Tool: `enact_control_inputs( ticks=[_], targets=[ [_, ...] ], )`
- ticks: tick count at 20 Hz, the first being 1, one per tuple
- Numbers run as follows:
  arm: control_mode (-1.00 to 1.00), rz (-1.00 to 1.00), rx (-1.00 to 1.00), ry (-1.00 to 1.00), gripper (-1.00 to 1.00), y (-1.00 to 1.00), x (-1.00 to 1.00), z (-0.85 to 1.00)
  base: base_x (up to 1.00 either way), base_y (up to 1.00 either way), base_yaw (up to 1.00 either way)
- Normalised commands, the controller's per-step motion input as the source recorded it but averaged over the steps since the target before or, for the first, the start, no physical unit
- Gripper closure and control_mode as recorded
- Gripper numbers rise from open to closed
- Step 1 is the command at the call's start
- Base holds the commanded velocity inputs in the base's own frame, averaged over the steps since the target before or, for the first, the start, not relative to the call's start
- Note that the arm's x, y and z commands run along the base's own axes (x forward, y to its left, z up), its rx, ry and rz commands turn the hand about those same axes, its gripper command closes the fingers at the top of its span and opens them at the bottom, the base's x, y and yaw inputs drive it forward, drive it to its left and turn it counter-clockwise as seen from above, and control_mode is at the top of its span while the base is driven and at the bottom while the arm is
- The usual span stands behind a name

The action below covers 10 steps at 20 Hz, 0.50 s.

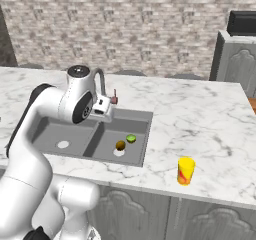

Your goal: Remove the kiwi and lemon from the sink. Then move the bowl and cup from the counter to the sink for washing.

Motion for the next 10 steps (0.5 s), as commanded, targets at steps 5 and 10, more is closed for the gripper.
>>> enact_control_inputs(
  ticks=[5, 10],
  targets=[
    [-1.00, 0.00, 0.00, 0.00, -1.00, -0.06, -0.01, -0.14, 0.00, 0.00, 0.00],
    [-1.00, 0.00, 0.00, 0.00, -1.00, -0.07, 0.00, -0.14, 0.00, 0.00, 0.00]
  ],
)
